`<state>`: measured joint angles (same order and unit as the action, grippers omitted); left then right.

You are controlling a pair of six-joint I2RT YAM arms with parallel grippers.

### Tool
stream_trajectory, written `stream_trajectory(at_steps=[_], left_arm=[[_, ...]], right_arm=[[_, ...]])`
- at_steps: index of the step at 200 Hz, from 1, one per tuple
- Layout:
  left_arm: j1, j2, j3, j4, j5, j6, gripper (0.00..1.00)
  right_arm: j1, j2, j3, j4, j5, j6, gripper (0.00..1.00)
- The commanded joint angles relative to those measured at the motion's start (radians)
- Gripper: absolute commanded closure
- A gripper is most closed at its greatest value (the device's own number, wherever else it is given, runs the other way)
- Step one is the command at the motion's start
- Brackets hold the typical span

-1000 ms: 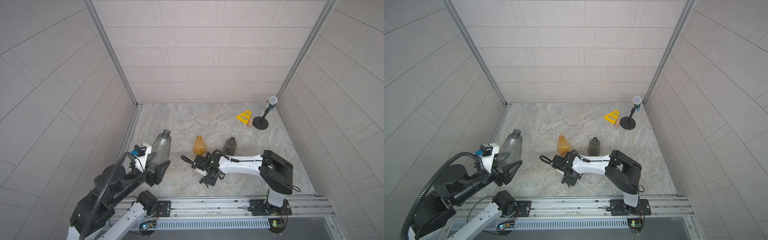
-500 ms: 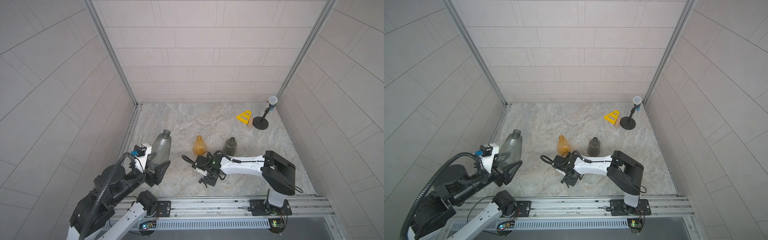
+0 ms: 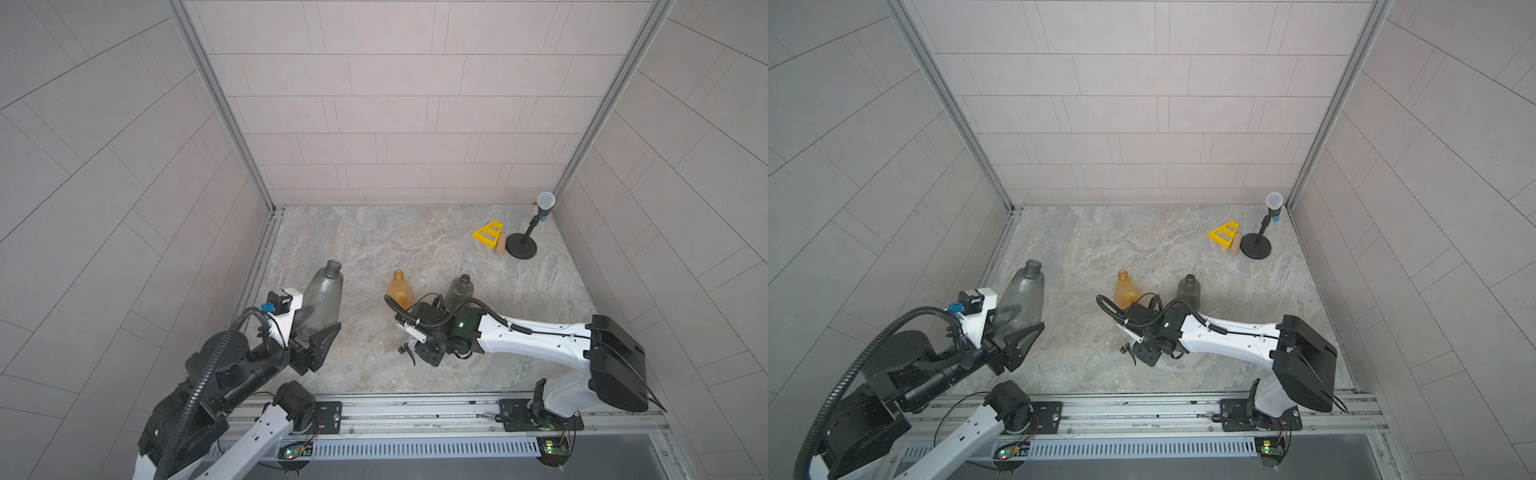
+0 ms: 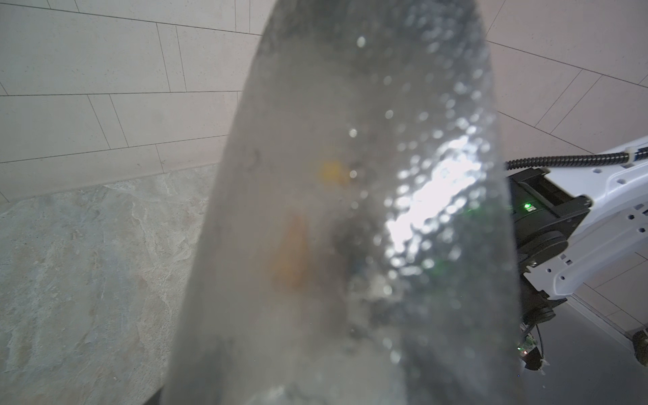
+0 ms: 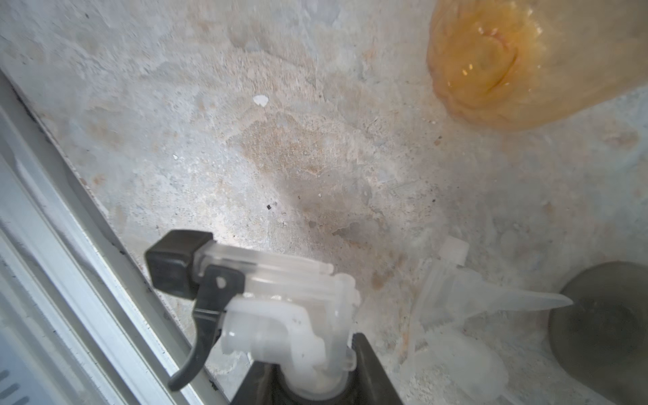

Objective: Attach spray nozzles to spray bottles
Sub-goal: Pick up the spray nozzle from the center of the board.

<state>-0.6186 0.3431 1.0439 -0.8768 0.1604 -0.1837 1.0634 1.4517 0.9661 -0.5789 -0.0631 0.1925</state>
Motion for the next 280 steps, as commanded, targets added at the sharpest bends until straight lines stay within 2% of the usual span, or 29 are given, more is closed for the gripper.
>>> stream_trajectory(at_steps=[1,41,76,161,198,242,280], left_arm=[[-0.003,-0.009,-0.007,0.046,0.022,0.004,1.0],[-0.003,-0.012,-0.034,0.086,0.047,0.003,1.0],[-0.003,-0.011,-0.064,0.125,0.076,-0.007,1.0],[-0.003,-0.016,-0.146,0.239,0.148,-0.064,1.0],[-0.004,-0.001,-0.185,0.316,0.27,-0.075,1.0],[-0.002,0.021,-0.228,0.424,0.437,-0.094,1.0],[-0.003,0.029,-0.282,0.524,0.532,-0.128,1.0]], right_arm=[[-0.015,-0.093,-0.04,0.002,0.003,0.041,0.73],[-0.033,-0.279,-0.08,0.006,0.02,0.09,0.73],[-0.057,-0.408,-0.054,-0.014,0.021,0.102,0.73],[-0.113,-0.566,0.07,-0.024,0.063,0.089,0.73],[-0.116,-0.598,0.177,0.069,0.069,0.069,0.73],[-0.115,-0.607,0.27,0.231,0.002,0.06,0.73],[-0.115,-0.574,0.332,0.408,-0.081,0.071,0.72]])
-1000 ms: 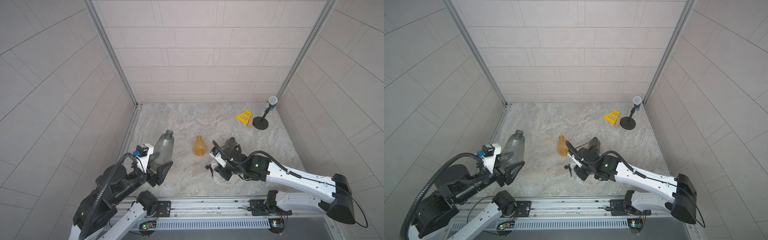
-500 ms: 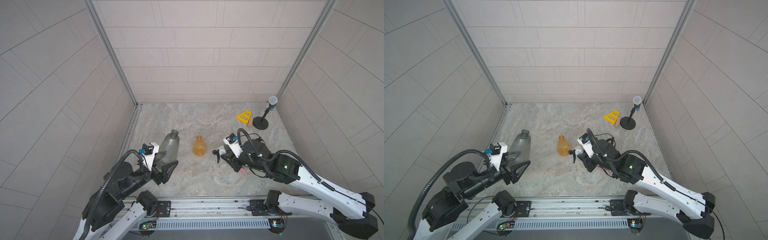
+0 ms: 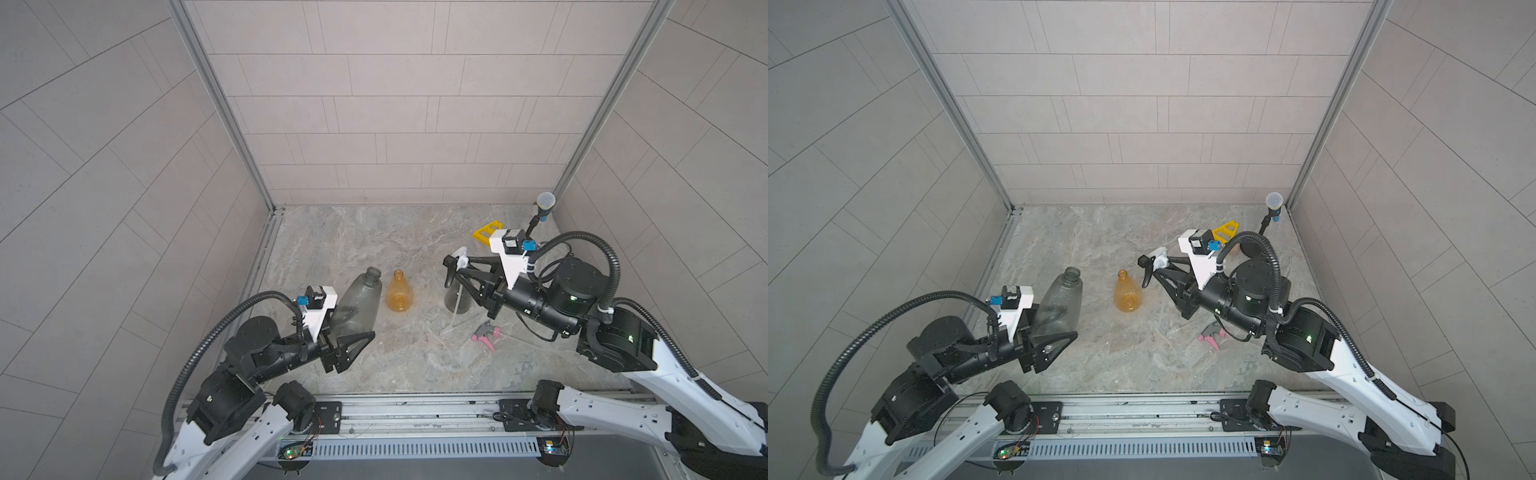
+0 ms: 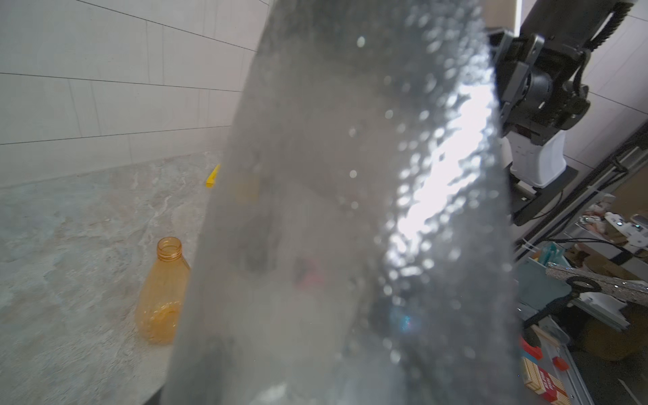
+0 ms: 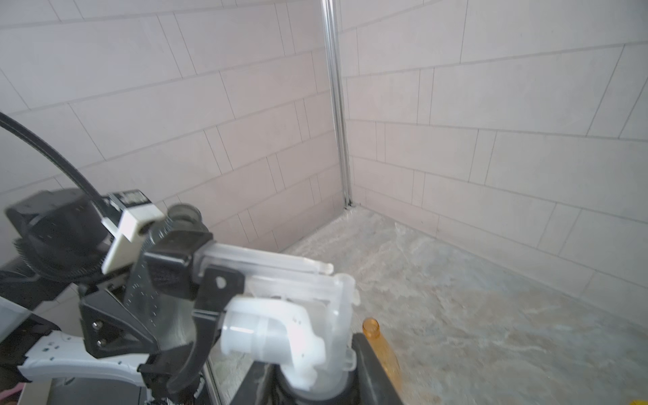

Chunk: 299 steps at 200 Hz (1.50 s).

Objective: Attach spray nozzles to spray bottles
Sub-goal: Pick up the spray nozzle from the center of the board, then insert the spray nozzle into the spray bottle.

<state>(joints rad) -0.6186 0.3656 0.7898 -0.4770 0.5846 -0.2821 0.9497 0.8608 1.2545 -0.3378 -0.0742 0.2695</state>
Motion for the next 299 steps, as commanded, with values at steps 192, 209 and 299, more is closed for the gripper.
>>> stream_trajectory(at_steps=[192,209,299], left_arm=[[-0.004,0.053,-0.076,0.322,0.325,-0.154,1.0],[-0.003,0.046,-0.076,0.322,0.326,-0.154,1.0],[-0.004,0.05,-0.061,0.321,0.286,-0.149,1.0]], right_arm=[[-0.002,0.23,0.244,0.598,-0.233,0.076,0.74],[-0.002,0.251,0.26,0.589,-0.234,0.066,0.74],[-0.002,0.294,0.243,0.603,-0.329,0.129,0.74]])
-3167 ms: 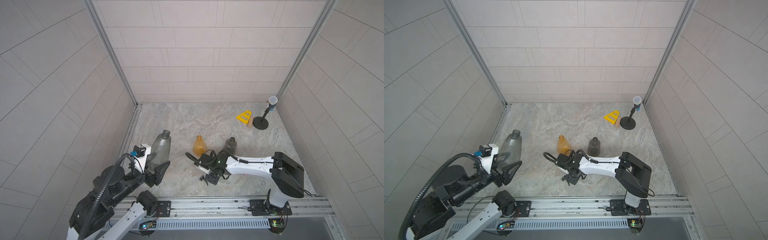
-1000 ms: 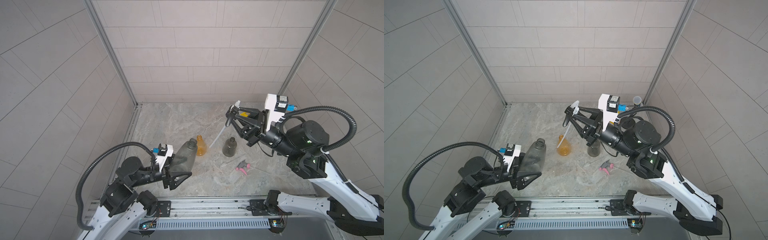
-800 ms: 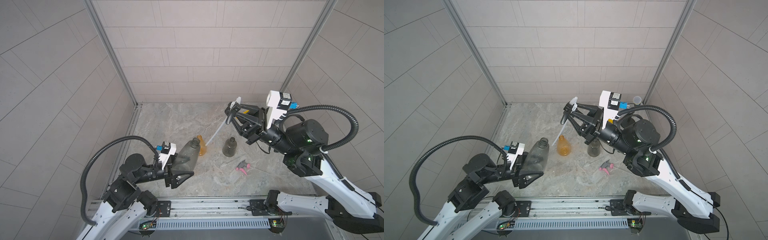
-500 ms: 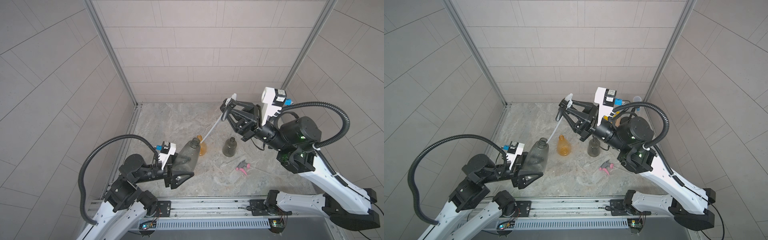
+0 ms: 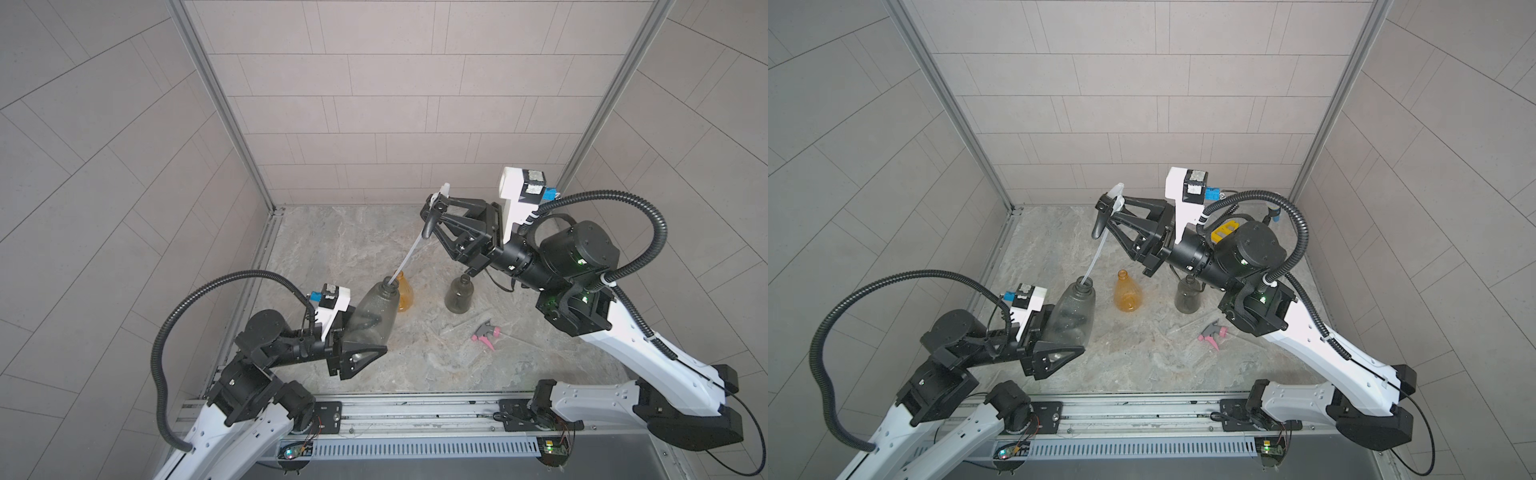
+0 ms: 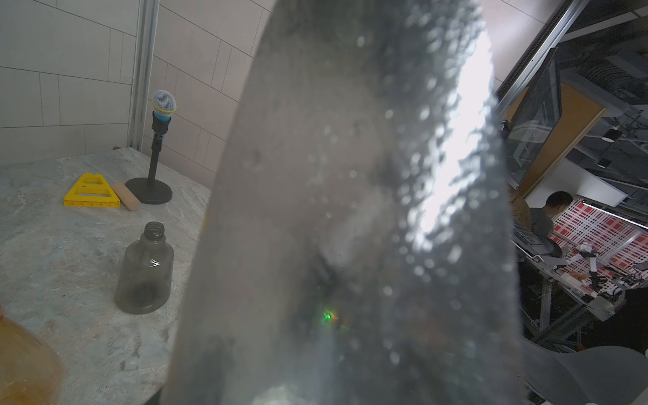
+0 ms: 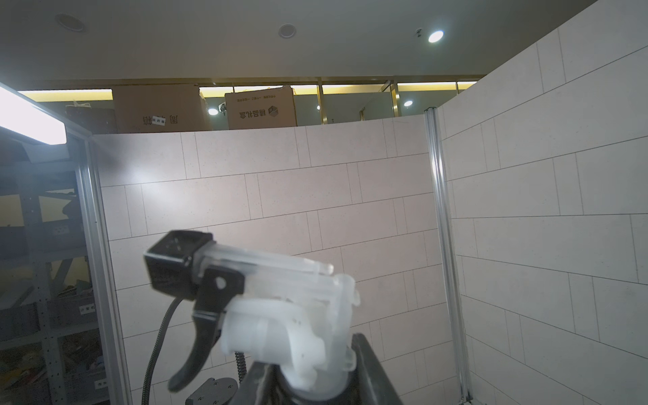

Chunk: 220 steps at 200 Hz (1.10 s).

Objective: Attach spray nozzles to spray bottles
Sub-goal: Insert the spray nozzle into the spray bottle.

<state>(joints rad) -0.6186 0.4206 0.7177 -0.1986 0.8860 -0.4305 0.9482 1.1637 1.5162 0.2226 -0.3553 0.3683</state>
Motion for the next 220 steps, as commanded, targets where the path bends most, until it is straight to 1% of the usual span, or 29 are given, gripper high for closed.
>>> stream_trajectory(at_steps=[1,21,51,68,111,172,220], left_arm=[[-0.004,-0.004,0.011,0.042,-0.016,0.0,1.0],[-0.003,0.0,0.026,0.051,-0.033,-0.006,1.0],[-0.004,0.015,0.048,0.074,-0.063,-0.026,1.0],[-0.003,0.025,0.062,0.082,-0.072,-0.03,1.0],[-0.004,0.062,0.083,0.125,-0.088,-0.059,1.0],[-0.004,0.078,0.078,0.221,-0.06,-0.115,1.0],[-0.004,0.078,0.064,0.267,-0.023,-0.142,1.0]], right_arm=[[0.0,-0.01,-0.02,0.043,-0.049,0.031,0.74],[0.0,-0.012,-0.063,0.07,-0.088,0.06,0.74],[0.0,0.001,-0.144,0.163,-0.163,0.145,0.74],[0.0,0.0,-0.182,0.205,-0.188,0.166,0.74],[0.0,0.026,-0.256,0.37,-0.273,0.249,0.73],[0.0,0.062,-0.27,0.434,-0.299,0.256,0.72],[-0.014,0.075,-0.264,0.447,-0.262,0.253,0.72]])
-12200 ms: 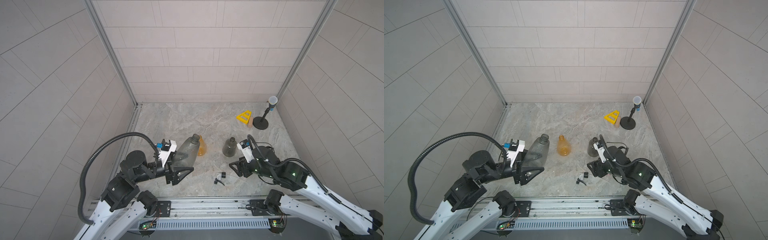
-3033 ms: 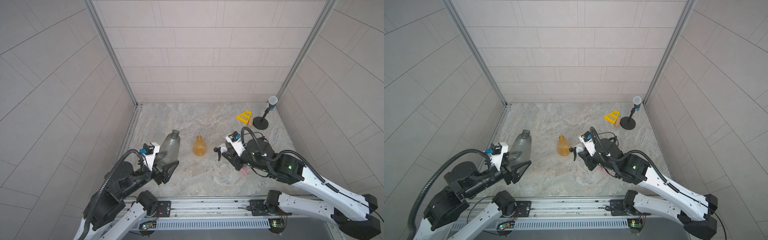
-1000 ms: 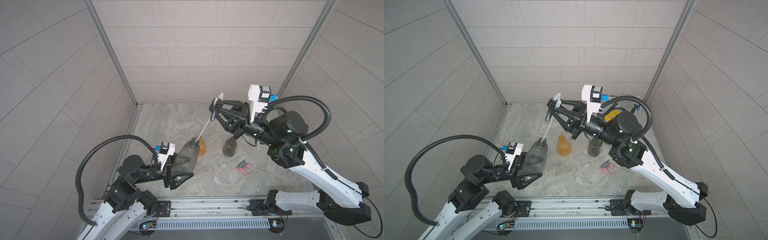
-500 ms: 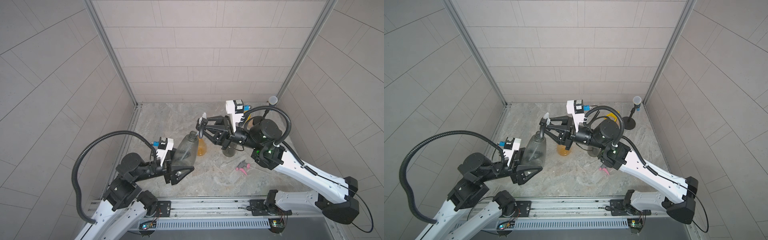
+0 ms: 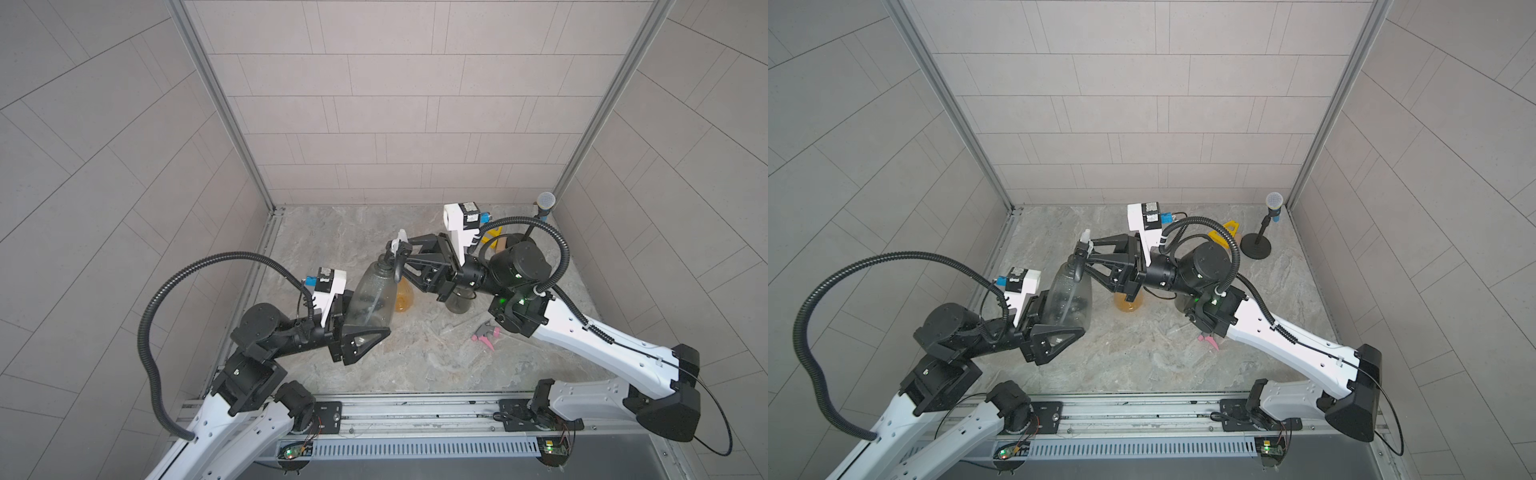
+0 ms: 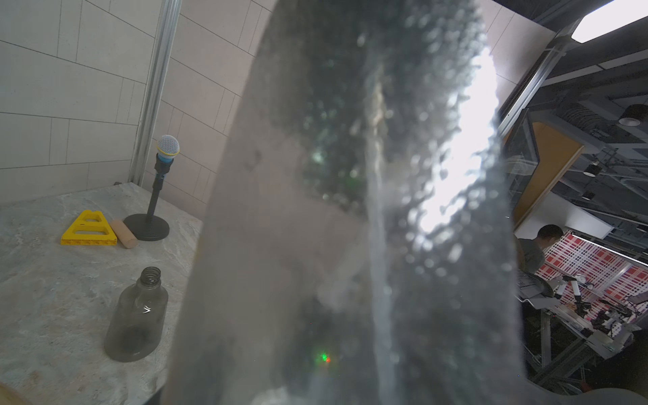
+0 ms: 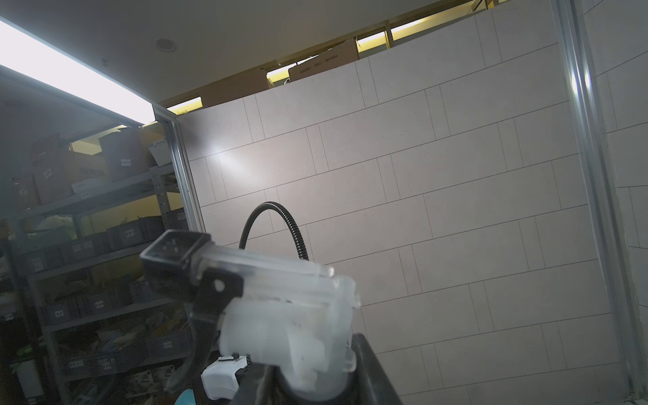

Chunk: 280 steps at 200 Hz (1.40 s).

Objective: Attach spray nozzles to spray bottles
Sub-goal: Insert the spray nozzle into the spray bottle.

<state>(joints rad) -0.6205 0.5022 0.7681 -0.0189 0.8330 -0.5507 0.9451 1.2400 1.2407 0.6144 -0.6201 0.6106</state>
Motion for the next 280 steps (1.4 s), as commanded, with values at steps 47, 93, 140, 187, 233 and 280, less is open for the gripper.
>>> stream_trajectory(at_steps=[47,93,140,187,233,280], left_arm=[[-0.002,-0.01,0.006,0.095,0.044,-0.022,1.0],[-0.002,-0.001,0.006,0.084,0.032,-0.018,1.0],[-0.002,0.007,0.012,0.079,0.018,-0.018,1.0],[-0.002,0.018,0.033,0.053,0.01,-0.005,1.0],[-0.002,0.006,0.054,0.016,-0.019,0.027,1.0],[-0.002,-0.008,0.073,-0.02,-0.054,0.071,1.0]], right_arm=[[-0.012,0.041,0.048,0.038,-0.019,0.027,0.72],[-0.009,0.058,0.056,0.07,-0.06,0.059,0.72],[0.002,0.052,0.055,0.048,-0.098,0.053,0.71],[0.006,0.035,0.032,0.043,-0.128,0.055,0.69],[0.007,0.002,0.006,-0.022,-0.123,0.015,0.67],[0.01,-0.041,-0.03,-0.077,-0.065,-0.025,0.64]])
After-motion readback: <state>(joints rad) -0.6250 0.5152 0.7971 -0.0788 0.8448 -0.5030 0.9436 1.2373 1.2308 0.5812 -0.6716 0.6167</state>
